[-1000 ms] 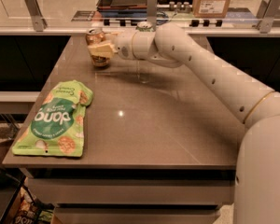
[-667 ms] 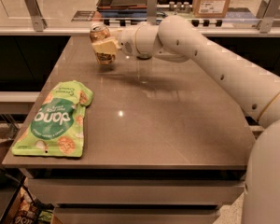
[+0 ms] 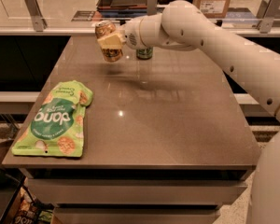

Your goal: Knock orange can over

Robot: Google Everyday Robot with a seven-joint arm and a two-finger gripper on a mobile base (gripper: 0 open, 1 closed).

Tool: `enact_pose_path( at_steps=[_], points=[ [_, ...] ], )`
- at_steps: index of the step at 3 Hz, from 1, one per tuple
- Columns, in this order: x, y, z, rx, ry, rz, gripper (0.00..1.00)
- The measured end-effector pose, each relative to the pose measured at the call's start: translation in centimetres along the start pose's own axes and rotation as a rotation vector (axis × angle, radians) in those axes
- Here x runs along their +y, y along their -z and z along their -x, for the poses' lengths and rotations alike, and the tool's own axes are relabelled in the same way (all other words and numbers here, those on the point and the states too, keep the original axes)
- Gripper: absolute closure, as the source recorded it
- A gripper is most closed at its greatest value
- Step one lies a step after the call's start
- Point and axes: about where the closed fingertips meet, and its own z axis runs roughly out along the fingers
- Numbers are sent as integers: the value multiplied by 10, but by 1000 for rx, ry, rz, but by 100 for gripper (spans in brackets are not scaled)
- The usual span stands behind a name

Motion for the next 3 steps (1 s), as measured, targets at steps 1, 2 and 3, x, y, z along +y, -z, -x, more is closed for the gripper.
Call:
enact_pose_path(
  at_steps=[1, 2, 3],
  points=[
    [-6, 10, 3, 65, -10, -28, 100],
    [-11, 16, -2, 129, -27, -47, 100],
    [-11, 20, -10, 182, -43, -52, 100]
  ],
)
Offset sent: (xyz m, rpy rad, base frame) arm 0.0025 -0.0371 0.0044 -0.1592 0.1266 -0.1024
